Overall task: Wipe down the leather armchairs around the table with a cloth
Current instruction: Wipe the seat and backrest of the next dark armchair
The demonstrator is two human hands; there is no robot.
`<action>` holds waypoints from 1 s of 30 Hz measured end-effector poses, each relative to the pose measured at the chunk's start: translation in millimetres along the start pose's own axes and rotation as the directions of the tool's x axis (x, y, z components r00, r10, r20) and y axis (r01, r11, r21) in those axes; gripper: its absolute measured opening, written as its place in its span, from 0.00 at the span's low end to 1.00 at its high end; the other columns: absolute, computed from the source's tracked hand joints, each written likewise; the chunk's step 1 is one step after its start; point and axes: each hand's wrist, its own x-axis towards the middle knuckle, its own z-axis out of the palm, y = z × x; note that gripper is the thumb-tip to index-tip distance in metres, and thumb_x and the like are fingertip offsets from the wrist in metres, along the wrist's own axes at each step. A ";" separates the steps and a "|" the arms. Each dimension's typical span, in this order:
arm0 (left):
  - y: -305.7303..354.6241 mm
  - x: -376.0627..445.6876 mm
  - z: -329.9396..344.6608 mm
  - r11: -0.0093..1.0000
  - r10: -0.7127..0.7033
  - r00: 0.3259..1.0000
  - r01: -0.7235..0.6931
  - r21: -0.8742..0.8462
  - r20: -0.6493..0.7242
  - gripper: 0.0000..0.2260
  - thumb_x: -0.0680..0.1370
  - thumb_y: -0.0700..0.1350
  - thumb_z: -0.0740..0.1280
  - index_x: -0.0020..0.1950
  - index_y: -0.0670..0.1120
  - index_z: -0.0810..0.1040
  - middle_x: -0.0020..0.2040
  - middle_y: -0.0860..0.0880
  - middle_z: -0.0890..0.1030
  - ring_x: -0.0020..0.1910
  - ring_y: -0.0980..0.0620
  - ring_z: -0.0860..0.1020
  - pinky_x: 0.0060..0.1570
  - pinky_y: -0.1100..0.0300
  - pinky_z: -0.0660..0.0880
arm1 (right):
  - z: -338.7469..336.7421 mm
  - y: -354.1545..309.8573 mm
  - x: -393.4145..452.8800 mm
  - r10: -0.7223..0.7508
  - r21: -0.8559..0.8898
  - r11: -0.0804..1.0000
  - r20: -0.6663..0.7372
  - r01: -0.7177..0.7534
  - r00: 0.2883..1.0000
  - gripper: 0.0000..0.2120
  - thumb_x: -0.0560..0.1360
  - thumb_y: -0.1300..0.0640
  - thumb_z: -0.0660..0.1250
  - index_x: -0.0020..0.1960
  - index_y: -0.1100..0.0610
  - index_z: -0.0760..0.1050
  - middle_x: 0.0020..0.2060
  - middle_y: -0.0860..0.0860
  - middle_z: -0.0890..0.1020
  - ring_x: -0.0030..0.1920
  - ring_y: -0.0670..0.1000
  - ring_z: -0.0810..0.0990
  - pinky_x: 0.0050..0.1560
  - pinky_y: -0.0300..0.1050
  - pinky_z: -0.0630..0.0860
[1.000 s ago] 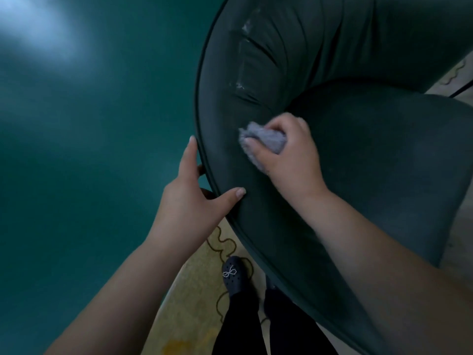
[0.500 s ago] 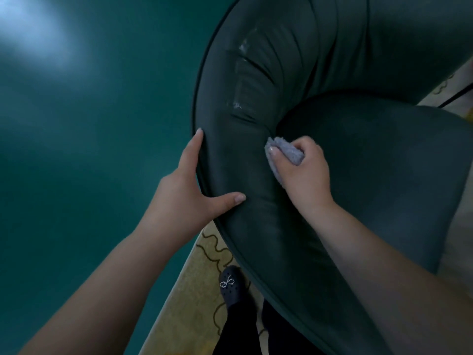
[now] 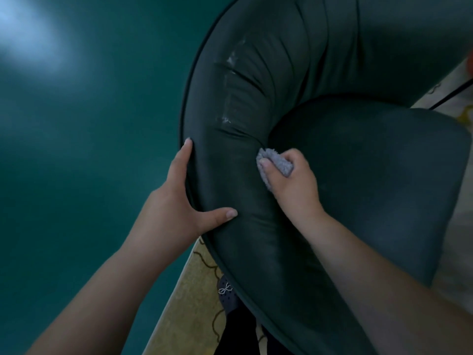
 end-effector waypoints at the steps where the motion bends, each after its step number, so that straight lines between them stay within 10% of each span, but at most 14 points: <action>1: 0.6 0.3 0.0 1.000 0.003 1.000 -0.003 -0.004 -0.002 0.55 0.60 0.58 0.79 0.76 0.66 0.45 0.71 0.58 0.68 0.59 0.62 0.70 0.51 0.67 0.66 | -0.5 -3.1 1.9 0.012 -0.009 1.000 -0.005 -0.012 1.000 0.13 0.74 0.48 0.69 0.41 0.54 0.69 0.46 0.57 0.76 0.39 0.44 0.73 0.35 0.29 0.65; 7: -1.7 3.2 1.4 1.000 -0.006 1.000 0.006 0.020 -0.012 0.56 0.59 0.56 0.79 0.76 0.63 0.46 0.70 0.53 0.70 0.61 0.58 0.71 0.52 0.65 0.66 | 11.2 -39.2 -9.1 -0.280 0.070 0.959 0.077 0.275 0.957 0.12 0.69 0.51 0.74 0.43 0.55 0.73 0.45 0.51 0.73 0.43 0.43 0.73 0.44 0.30 0.68; 14: 0.3 2.6 2.7 1.000 -0.017 1.000 0.017 -0.004 -0.010 0.56 0.55 0.61 0.76 0.75 0.65 0.46 0.71 0.55 0.69 0.60 0.62 0.68 0.54 0.65 0.65 | -12.5 14.4 2.9 0.218 0.108 0.965 0.183 -0.240 0.959 0.11 0.77 0.50 0.66 0.41 0.53 0.68 0.35 0.47 0.75 0.38 0.46 0.73 0.31 0.30 0.69; 21: -0.5 3.0 4.4 1.000 -0.023 0.999 0.023 -0.011 -0.024 0.57 0.52 0.63 0.73 0.76 0.64 0.47 0.62 0.63 0.66 0.58 0.66 0.66 0.51 0.70 0.64 | 1.0 -27.1 -7.5 -0.200 0.125 0.975 0.119 0.186 0.972 0.11 0.71 0.51 0.73 0.40 0.51 0.71 0.43 0.51 0.76 0.40 0.42 0.75 0.41 0.32 0.70; 27: 1.9 1.5 4.4 0.999 -0.029 0.999 0.029 -0.019 -0.024 0.56 0.53 0.63 0.74 0.75 0.67 0.46 0.67 0.62 0.67 0.58 0.66 0.65 0.53 0.67 0.64 | -14.7 30.4 -4.4 0.200 0.057 0.976 0.133 -0.209 0.971 0.12 0.77 0.51 0.66 0.40 0.55 0.68 0.35 0.48 0.74 0.36 0.44 0.72 0.33 0.34 0.68; 30: 0.5 1.6 4.3 0.999 -0.009 0.999 0.008 -0.031 -0.031 0.55 0.53 0.63 0.73 0.74 0.67 0.46 0.63 0.64 0.64 0.57 0.67 0.65 0.51 0.70 0.64 | -17.3 10.3 -1.9 0.082 0.149 0.985 0.035 -0.086 0.996 0.12 0.76 0.52 0.68 0.39 0.55 0.69 0.35 0.48 0.75 0.36 0.44 0.73 0.34 0.32 0.69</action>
